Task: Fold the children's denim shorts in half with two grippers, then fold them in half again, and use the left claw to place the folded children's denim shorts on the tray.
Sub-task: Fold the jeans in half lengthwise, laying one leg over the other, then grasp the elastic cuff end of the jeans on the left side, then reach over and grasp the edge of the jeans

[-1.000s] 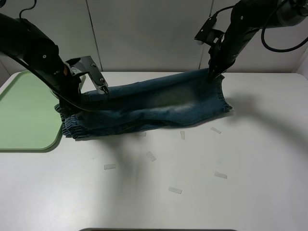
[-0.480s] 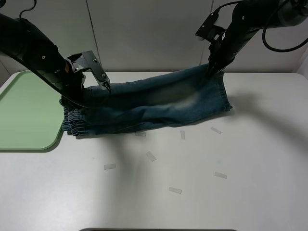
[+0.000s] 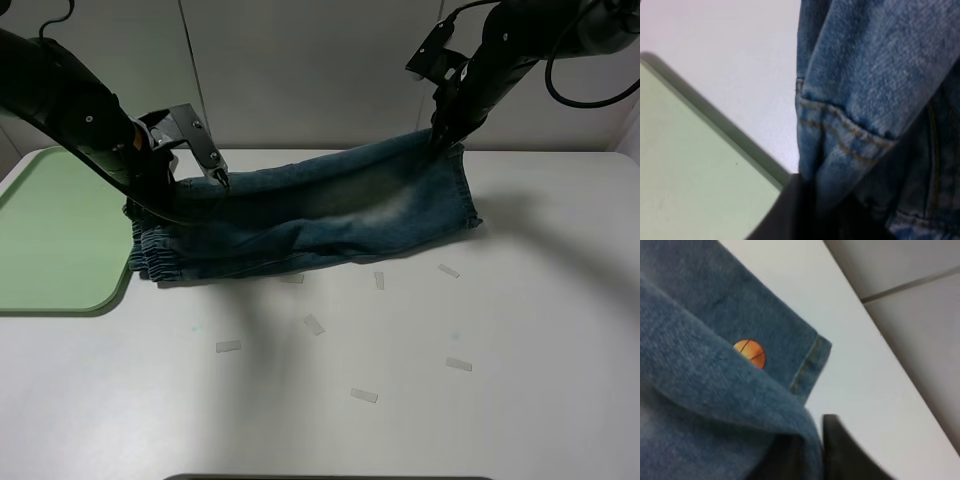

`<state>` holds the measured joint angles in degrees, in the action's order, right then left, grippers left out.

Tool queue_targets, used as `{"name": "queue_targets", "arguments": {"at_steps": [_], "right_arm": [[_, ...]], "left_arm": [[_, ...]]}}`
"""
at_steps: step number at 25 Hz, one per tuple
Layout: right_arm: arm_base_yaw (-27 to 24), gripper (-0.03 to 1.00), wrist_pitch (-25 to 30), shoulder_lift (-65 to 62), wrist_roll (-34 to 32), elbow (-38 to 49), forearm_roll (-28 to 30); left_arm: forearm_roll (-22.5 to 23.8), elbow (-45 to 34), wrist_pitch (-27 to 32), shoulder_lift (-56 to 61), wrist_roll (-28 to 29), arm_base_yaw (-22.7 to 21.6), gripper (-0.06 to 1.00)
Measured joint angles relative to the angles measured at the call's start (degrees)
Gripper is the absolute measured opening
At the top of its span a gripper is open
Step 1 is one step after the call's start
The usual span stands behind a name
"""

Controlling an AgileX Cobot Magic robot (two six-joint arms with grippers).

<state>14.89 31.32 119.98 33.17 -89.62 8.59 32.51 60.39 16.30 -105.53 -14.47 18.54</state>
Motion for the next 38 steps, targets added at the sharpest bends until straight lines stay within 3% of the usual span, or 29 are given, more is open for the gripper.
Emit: {"name": "queue_targets", "arguments": {"at_steps": [1, 3, 4, 7, 16, 23, 31, 35, 38], "right_arm": [[0.0, 0.14, -0.2, 0.0, 0.0, 0.0, 0.0], [0.0, 0.46, -1.1, 0.0, -0.8, 0.0, 0.3], [0.0, 0.56, -1.5, 0.1, -1.7, 0.0, 0.6], [0.0, 0.66, -2.3, 0.4, -4.6, 0.0, 2.0], [0.0, 0.69, -2.2, 0.6, -7.1, 0.0, 3.2], [0.0, 0.69, 2.0, 0.6, -18.4, 0.0, 3.2], [0.0, 0.69, 9.1, 0.6, -22.7, 0.0, -0.6], [0.0, 0.69, 13.7, 0.6, -23.8, 0.0, -3.6], [0.0, 0.69, 16.0, 0.6, -24.9, 0.0, -4.6]], "left_arm": [[0.0, 0.0, 0.5, 0.0, 0.1, 0.0, 0.34], [0.0, 0.0, 1.0, 0.0, 1.7, -0.1, 0.66], [0.0, 0.0, 1.0, 0.0, 2.6, -0.2, 0.79], [0.0, 0.0, 0.2, 0.0, 3.3, -0.2, 0.94], [0.0, 0.0, 0.6, 0.0, 5.9, -0.3, 0.99], [0.0, 0.0, 8.0, 2.5, 15.2, -0.3, 0.99], [-0.1, 0.0, 16.8, 8.9, 25.4, -0.3, 0.99], [-2.9, 0.0, 21.1, 14.1, 27.7, -0.4, 0.98], [-7.8, 0.0, 23.6, 19.6, 27.9, -0.4, 0.98]]}}
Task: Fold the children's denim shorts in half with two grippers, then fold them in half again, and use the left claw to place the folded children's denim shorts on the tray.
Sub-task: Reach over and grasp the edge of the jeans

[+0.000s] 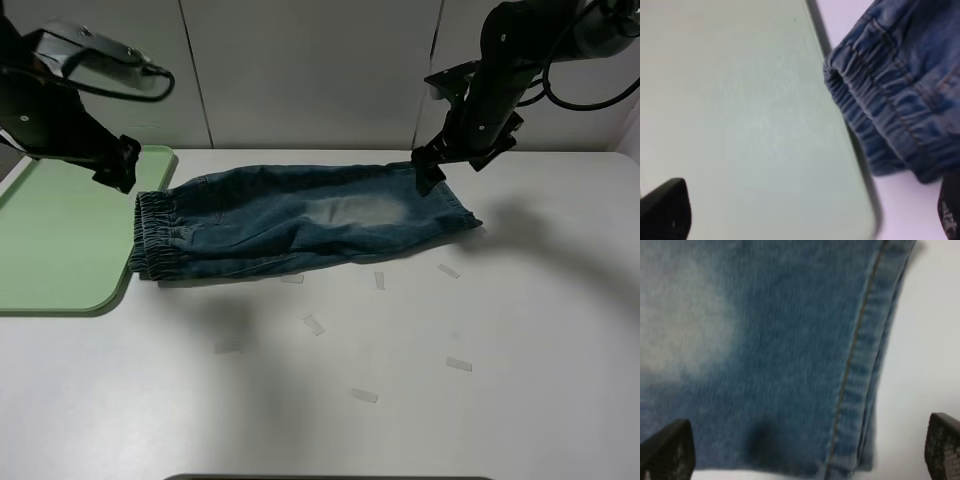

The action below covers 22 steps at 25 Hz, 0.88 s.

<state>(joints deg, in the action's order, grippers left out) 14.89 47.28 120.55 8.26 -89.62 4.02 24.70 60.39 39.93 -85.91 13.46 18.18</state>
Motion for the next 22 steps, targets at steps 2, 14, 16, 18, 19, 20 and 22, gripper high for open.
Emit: {"name": "queue_targets", "arguments": {"at_steps": [2, 14, 16, 18, 19, 20, 22], "right_arm": [[0.0, 0.69, 1.1, 0.0, -1.0, 0.0, -0.3], [0.0, 0.69, 3.6, 0.0, -2.3, 0.0, -4.4], [0.0, 0.69, 3.6, 0.0, -2.3, 0.0, -4.5], [0.0, 0.69, 3.6, 0.0, -2.3, 0.0, -4.5], [0.0, 0.69, 3.6, 0.0, -2.3, 0.0, -4.5], [0.0, 0.69, 3.6, 0.0, -2.3, 0.0, -4.5], [0.0, 0.69, 3.6, 0.0, -2.3, 0.0, -4.6]], "left_arm": [[-2.7, 0.0, 1.4, 4.0, -0.4, 0.0, 0.98], [-6.9, -15.2, 4.2, 33.3, -0.9, 0.0, 0.97], [-7.9, -18.9, 4.5, 39.1, -0.9, 0.0, 0.97], [-9.7, -22.2, 4.8, 45.7, -0.9, 0.0, 0.97], [-10.4, -23.8, 5.1, 49.1, -0.9, 0.0, 0.97], [-11.2, -25.3, 5.4, 52.0, -1.4, 0.0, 0.97], [-12.9, -27.5, 7.1, 58.6, -2.8, 0.0, 0.96]]}}
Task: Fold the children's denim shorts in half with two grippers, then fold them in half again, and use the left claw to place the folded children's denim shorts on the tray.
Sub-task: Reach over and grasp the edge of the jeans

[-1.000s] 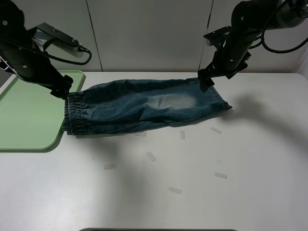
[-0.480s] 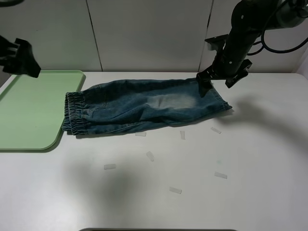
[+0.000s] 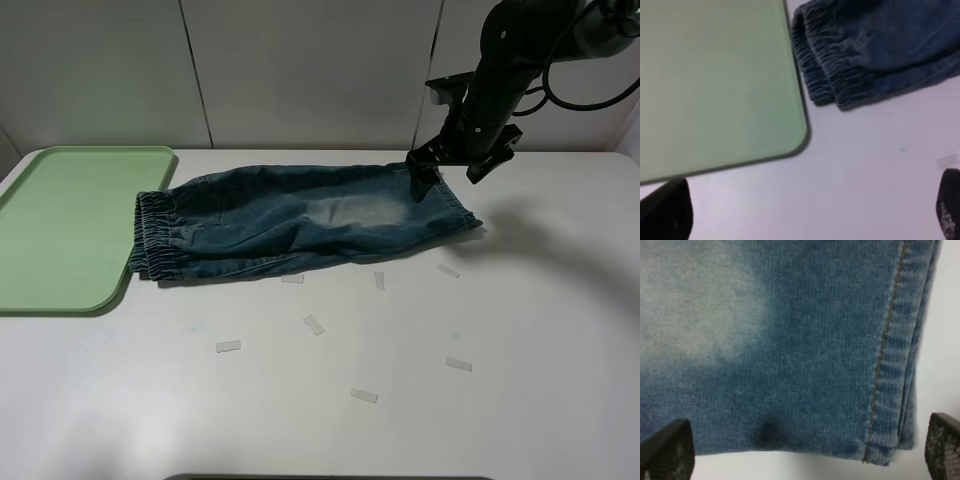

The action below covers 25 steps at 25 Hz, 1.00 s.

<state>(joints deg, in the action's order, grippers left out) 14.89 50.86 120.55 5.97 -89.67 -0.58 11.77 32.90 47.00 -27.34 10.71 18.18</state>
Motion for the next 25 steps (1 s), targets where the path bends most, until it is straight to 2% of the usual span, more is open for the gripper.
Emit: {"name": "queue_targets", "arguments": {"at_steps": [6, 12, 16, 25], "right_arm": [[0.0, 0.70, 0.0, 0.0, 0.0, 0.0, 0.0], [0.0, 0.70, -0.3, 0.0, 0.0, 0.0, 0.0], [0.0, 0.70, -1.9, 0.3, 0.0, 0.0, 0.0], [-0.6, 0.70, -6.1, 5.6, 0.0, -0.1, -0.1]], "left_arm": [[-6.4, -3.2, 7.6, 15.3, -4.8, 0.0, 0.96], [-8.6, -3.9, 13.6, 23.5, -6.9, 0.0, 0.96], [-11.1, -4.7, 14.3, 25.0, -7.0, 0.0, 0.96], [-11.4, -5.0, 13.9, 25.3, -7.0, 0.0, 0.96]]}}
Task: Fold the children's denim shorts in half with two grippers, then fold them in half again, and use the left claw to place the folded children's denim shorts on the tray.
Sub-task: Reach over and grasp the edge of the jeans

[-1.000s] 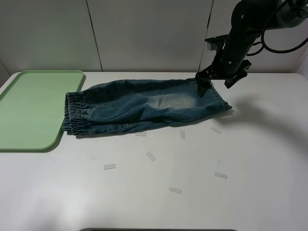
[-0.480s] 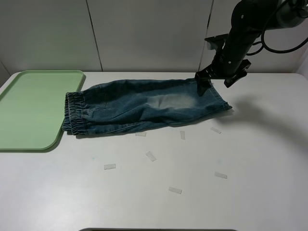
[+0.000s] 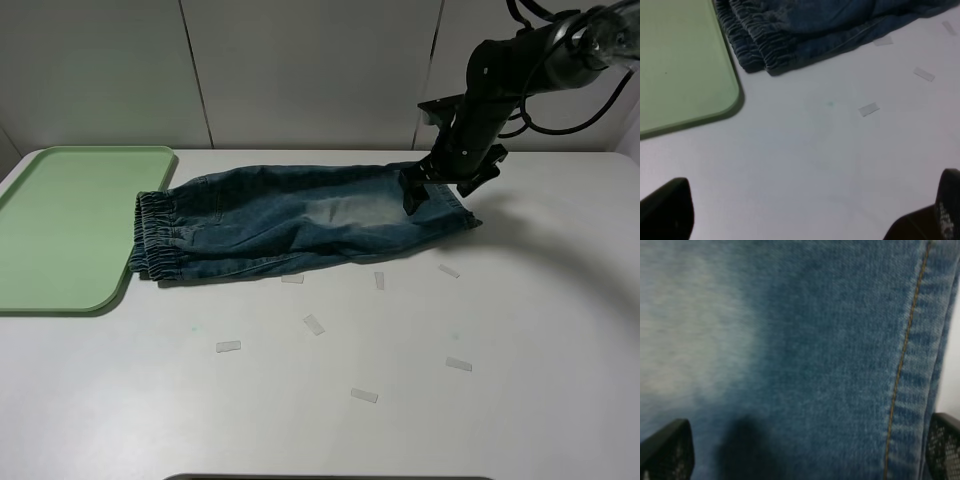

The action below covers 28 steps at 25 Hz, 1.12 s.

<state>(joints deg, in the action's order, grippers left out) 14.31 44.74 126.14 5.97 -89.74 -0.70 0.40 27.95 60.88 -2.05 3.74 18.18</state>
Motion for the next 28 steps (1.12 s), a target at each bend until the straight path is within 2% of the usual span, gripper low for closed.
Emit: {"name": "queue_targets", "arguments": {"at_steps": [10, 19, 28], "right_arm": [[-6.1, 0.70, -3.0, 4.4, 0.0, 0.0, -0.2], [-6.1, 0.70, -6.9, 5.0, 0.9, -0.1, -1.6], [-6.2, 0.70, -6.5, 6.7, 1.1, -1.0, -2.6]], "left_arm": [[0.0, 0.0, 0.0, 0.0, 0.0, 0.0, 0.96], [0.0, 0.0, -0.3, 0.0, 0.0, 0.0, 0.96], [0.0, 0.0, -0.4, 0.0, 0.0, 0.0, 0.96]]}}
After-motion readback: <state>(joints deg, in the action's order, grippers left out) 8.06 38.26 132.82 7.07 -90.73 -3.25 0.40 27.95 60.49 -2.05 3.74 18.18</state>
